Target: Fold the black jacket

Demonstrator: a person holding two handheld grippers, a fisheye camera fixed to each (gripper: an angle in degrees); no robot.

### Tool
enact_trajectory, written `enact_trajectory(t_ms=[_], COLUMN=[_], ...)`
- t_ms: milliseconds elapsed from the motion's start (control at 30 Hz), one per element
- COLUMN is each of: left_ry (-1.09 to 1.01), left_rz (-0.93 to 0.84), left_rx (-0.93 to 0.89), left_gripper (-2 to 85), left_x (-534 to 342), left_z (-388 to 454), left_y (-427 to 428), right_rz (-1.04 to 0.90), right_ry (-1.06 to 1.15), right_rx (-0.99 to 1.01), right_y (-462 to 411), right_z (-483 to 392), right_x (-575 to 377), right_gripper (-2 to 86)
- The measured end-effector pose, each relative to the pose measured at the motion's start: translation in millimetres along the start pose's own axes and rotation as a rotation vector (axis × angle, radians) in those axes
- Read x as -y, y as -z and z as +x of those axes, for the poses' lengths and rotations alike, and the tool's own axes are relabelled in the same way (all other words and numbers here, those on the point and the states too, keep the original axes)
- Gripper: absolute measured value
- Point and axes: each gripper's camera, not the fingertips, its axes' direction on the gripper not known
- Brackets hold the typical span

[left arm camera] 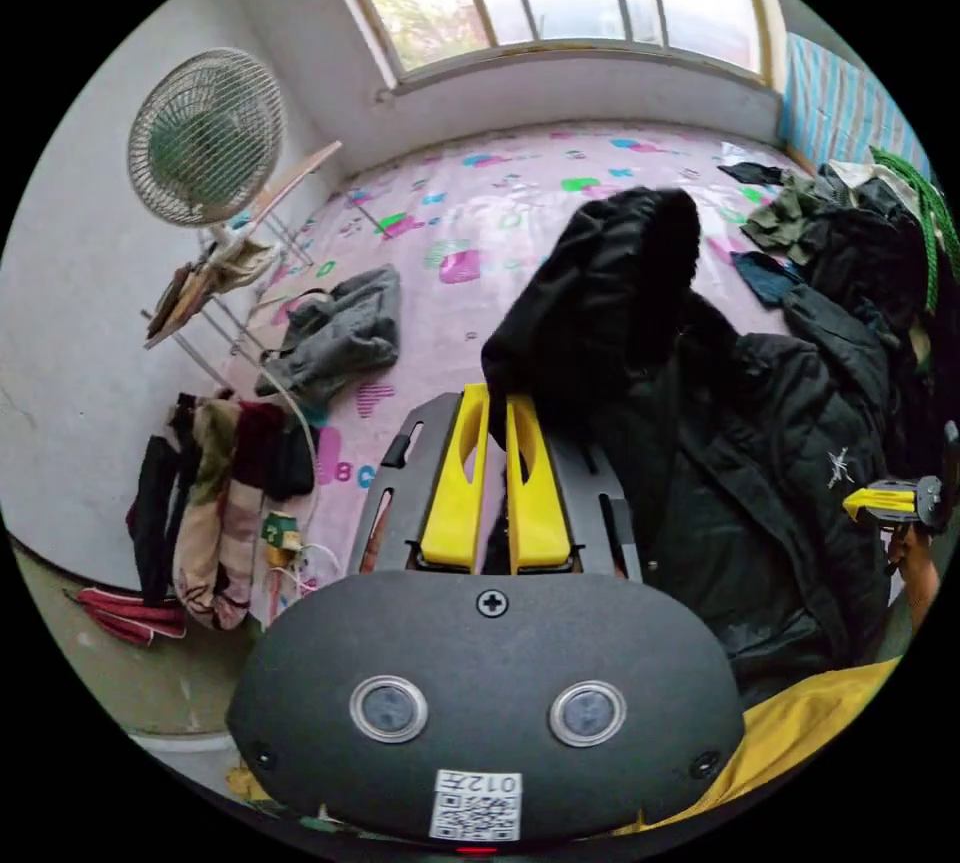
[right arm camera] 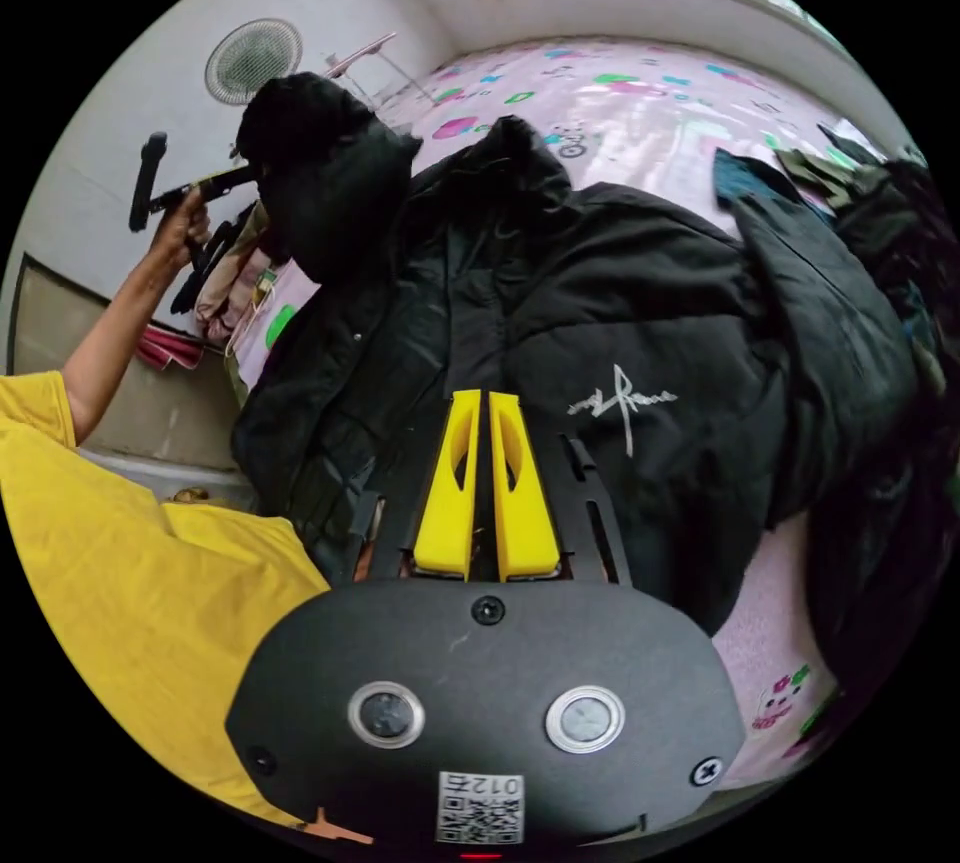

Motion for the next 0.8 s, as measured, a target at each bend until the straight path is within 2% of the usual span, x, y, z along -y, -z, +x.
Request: enact_trajectory(t_ms=[133,200,300,400,467,533,700,800], left_ry=[0.059,0.154,0.377,0.556,0.599,0.562,0.182,0.05], left_rz=[-0.09,-0.188,-0.258,-0.21,-0.167,-0.13,-0.206,-0.224], left_rx=[0.242,0.366,0.391,0.347,0.334,0.254,-0.151,-0.251], left_gripper=[1.9,2.7,3.3,3.5,3.3,3.0,2.8,3.0], left_x=[-9,-22,-49,-81,-98,-108,-105,-91], left_z=[-61,-95,-134,-155,-155,-141,-33,12], left_y=[-21,-46,-61,-52,-42,-36,-47,-56], right_rz=[-0.034,-0.055,-0.097,-0.155,-0.207,-0.272,-0.383,-0.342], right_ry=[0.046,0.059,0.07,0.103,0.186,0.26,0.403,0.279], right_rx=[0.034,0.021,-0.047,-0.144,-0.224,-0.273,-0.608,-0.678], right_y=[-29,-39,-53,-68,-84,-104,-143,-131], right_z=[-34,-46,-60,-73,-91,-105,-116,-88], right_x=[36,49,68,83,91,96,110,133], right_gripper=[1.4,1.8,3.2,6.3,8.1,8.2,4.0,1.6])
